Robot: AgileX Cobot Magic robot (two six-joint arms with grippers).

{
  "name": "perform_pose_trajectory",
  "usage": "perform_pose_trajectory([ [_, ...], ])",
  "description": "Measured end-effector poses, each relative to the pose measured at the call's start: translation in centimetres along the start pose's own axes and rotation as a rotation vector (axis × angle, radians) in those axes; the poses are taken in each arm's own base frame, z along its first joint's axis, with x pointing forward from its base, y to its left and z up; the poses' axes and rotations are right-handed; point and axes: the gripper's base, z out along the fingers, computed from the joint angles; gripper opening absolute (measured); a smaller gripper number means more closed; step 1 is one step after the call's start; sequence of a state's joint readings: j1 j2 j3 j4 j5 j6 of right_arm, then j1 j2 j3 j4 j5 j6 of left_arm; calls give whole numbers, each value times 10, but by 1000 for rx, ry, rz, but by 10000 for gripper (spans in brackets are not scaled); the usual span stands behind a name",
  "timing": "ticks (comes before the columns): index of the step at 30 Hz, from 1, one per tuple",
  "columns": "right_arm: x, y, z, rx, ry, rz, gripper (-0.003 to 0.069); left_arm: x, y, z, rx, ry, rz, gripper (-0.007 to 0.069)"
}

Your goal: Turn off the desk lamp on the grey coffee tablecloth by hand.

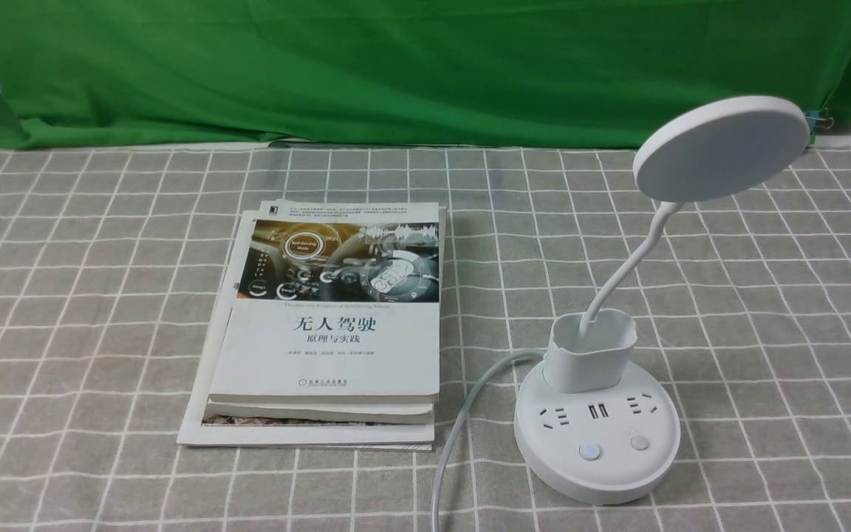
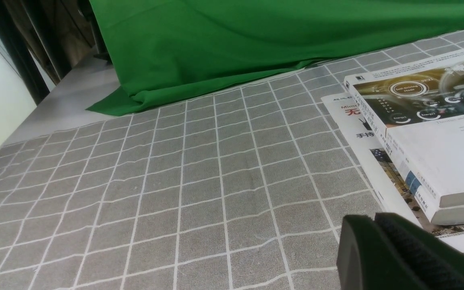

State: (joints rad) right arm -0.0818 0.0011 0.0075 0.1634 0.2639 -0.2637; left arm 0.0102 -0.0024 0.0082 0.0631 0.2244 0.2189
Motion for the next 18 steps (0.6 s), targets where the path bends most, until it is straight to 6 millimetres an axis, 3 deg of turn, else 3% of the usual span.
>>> perform_pose_trajectory([
  [18, 0, 0, 0, -1, -2, 13, 46, 0, 0, 0, 0, 0, 0, 19],
])
